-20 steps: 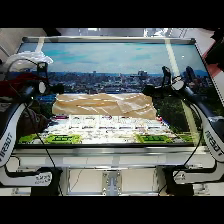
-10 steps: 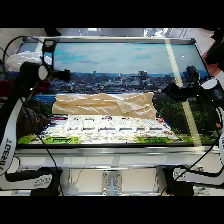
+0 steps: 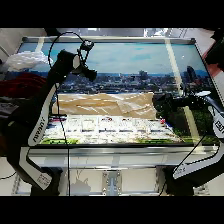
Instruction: Fold the shirts.
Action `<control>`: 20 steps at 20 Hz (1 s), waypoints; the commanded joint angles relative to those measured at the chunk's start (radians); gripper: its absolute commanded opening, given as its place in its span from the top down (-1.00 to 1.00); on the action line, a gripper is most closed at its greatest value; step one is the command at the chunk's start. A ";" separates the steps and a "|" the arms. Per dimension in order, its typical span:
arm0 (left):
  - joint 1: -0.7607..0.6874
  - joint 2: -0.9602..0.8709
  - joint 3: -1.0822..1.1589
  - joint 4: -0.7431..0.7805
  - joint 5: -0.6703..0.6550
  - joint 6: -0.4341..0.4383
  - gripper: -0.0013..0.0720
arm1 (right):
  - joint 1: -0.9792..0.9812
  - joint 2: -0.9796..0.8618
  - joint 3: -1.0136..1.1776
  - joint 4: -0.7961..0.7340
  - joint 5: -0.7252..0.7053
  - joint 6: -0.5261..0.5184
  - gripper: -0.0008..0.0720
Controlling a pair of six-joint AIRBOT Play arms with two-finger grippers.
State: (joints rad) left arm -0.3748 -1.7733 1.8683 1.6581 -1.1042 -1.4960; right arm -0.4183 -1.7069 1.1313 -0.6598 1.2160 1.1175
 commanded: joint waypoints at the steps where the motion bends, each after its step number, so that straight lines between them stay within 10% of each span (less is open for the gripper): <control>1: -0.009 -0.021 0.021 -0.010 -0.023 -0.001 -0.94 | 0.005 -0.040 0.001 0.032 -0.010 -0.040 -0.67; 14: 0.001 -0.021 0.021 -0.009 -0.106 -0.007 -0.95 | 0.267 -0.079 0.001 0.049 -0.119 -0.032 -0.54; 15: 0.001 -0.022 0.021 -0.009 -0.106 -0.007 -0.94 | 0.282 -0.076 0.001 0.068 -0.113 -0.031 -0.35; 17: 0.001 -0.030 0.021 -0.009 -0.111 -0.007 -0.94 | 0.292 -0.075 0.005 0.124 -0.091 -0.032 0.92; 19: 0.001 -0.051 0.016 -0.010 -0.155 -0.007 -0.83 | 0.292 -0.075 0.032 0.142 -0.033 -0.032 0.92; 20: 0.000 -0.069 0.016 -0.022 -0.202 -0.007 -0.20 | 0.291 -0.072 0.052 0.142 0.014 -0.031 0.92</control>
State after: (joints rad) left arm -0.3744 -1.8160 1.8866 1.6482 -1.2350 -1.5032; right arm -0.1390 -1.7813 1.1538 -0.5655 1.1419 1.0870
